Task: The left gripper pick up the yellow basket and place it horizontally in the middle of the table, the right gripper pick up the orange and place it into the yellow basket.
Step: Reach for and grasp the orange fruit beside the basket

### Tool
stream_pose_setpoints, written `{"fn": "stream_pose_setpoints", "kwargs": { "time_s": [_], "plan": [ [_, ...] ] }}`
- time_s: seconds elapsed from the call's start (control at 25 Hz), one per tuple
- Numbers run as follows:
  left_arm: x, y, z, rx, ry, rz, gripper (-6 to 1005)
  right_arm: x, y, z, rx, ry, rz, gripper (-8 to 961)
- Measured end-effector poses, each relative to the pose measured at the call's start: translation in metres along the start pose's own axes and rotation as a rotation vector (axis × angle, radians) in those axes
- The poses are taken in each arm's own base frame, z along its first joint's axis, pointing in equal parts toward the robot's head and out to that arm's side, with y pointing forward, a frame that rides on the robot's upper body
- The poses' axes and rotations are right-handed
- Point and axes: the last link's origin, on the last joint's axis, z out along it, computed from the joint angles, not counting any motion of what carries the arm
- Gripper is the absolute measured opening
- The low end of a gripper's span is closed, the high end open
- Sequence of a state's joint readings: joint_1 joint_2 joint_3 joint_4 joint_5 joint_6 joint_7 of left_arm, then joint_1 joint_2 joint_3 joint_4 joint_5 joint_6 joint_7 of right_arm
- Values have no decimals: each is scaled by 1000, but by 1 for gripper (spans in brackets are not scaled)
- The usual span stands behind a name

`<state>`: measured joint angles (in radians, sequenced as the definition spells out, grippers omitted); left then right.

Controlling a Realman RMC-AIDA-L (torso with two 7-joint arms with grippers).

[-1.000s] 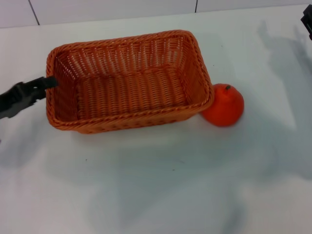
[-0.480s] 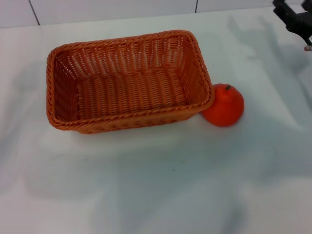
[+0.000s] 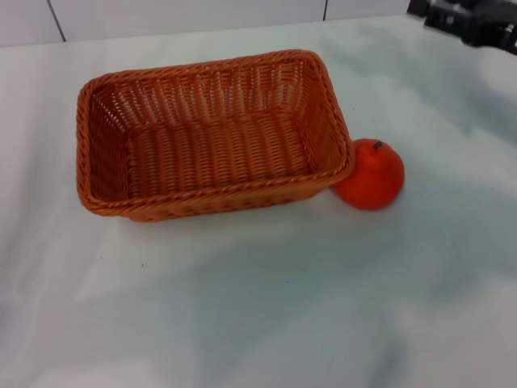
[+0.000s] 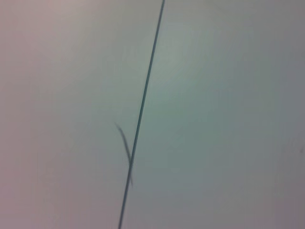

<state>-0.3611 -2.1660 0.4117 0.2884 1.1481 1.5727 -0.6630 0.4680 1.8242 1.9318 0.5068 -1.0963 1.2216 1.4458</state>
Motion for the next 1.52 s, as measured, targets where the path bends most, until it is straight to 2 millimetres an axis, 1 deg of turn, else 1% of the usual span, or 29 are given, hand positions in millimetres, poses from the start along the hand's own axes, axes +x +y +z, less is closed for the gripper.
{"fn": "stream_pose_setpoints", "kwargs": {
  "time_s": [0.16,0.24,0.4,0.44,0.56,0.64,0.68,0.72,0.84,0.96,1.0,1.04,1.24,1.52],
  "plan": [
    [-9,8,-3,25,-3,29,570,25,-4,-5,82,-301,-79,938],
    [-12,9,-4,34,-15,20,569,37,-8,-9,102,-414,-139,938],
    [-15,9,-4,44,-29,11,569,59,-19,-17,131,-573,-238,938],
    [-16,8,-5,47,-33,9,569,61,-21,-18,137,-597,-247,938],
    [-17,8,-5,53,-40,5,568,72,-31,-17,154,-703,-287,938],
    [-17,7,-6,56,-42,5,568,74,-37,-12,149,-768,-311,938],
    [-17,7,-6,59,-42,3,568,73,-42,-5,137,-823,-337,938],
    [-17,6,-6,63,-42,-2,568,73,-42,-5,137,-823,-337,938],
    [-18,5,-7,75,-44,-25,568,64,-48,10,118,-900,-349,937],
    [-18,4,-8,78,-46,-34,567,48,-56,26,115,-972,-355,937],
    [-18,4,-8,78,-46,-34,567,39,-60,35,116,-1004,-366,937],
    [-18,4,-8,79,-47,-35,567,39,-60,35,116,-1004,-366,937],
    [-20,4,-8,83,-54,-37,566,17,-68,56,116,-1060,-396,937],
    [-22,6,-7,83,-59,-48,567,0,-71,75,95,-1042,-425,937]
  ]
}}
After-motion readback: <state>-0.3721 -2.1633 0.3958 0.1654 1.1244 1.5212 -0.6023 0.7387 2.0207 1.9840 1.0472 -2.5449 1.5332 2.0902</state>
